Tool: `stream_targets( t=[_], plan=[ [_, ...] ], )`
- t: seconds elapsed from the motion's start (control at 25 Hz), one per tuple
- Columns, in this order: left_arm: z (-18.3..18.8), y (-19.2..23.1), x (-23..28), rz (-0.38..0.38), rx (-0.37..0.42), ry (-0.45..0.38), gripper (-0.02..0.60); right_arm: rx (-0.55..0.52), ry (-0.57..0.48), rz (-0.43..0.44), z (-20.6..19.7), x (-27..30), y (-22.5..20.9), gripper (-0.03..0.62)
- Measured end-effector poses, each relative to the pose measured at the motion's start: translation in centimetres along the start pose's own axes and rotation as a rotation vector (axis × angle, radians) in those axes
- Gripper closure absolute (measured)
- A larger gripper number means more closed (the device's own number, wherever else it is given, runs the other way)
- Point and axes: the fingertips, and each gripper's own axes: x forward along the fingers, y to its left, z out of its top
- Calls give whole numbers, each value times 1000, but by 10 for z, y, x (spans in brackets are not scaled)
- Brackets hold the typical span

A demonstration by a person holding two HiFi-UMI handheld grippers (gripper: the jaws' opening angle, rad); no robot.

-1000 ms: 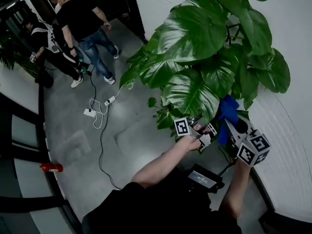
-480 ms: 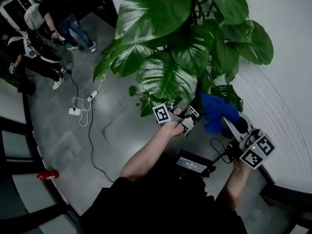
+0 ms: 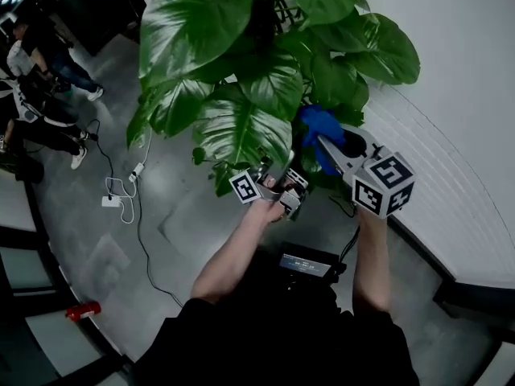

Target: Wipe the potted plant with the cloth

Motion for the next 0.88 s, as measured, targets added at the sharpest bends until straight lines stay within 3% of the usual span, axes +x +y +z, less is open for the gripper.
stream_targets(
  t=[0.08, 0.32, 0.68, 0.8, 0.88],
  plan=[
    [0, 0, -2, 4, -5, -11, 167, 13, 49, 23, -24, 10, 8, 499],
    [3, 3, -10, 16, -34, -53, 167, 26, 70, 54, -59, -11, 34, 499],
    [-1, 6, -9, 35, -3, -43, 167, 68, 143, 135, -109, -47, 57, 499],
    [1, 8, -13, 45, 7, -58, 167, 141, 132, 177, -120, -68, 65, 499],
    [0, 11, -23, 63, 3, -80, 167, 245, 54, 223, -111, -90, 70, 499]
  ],
)
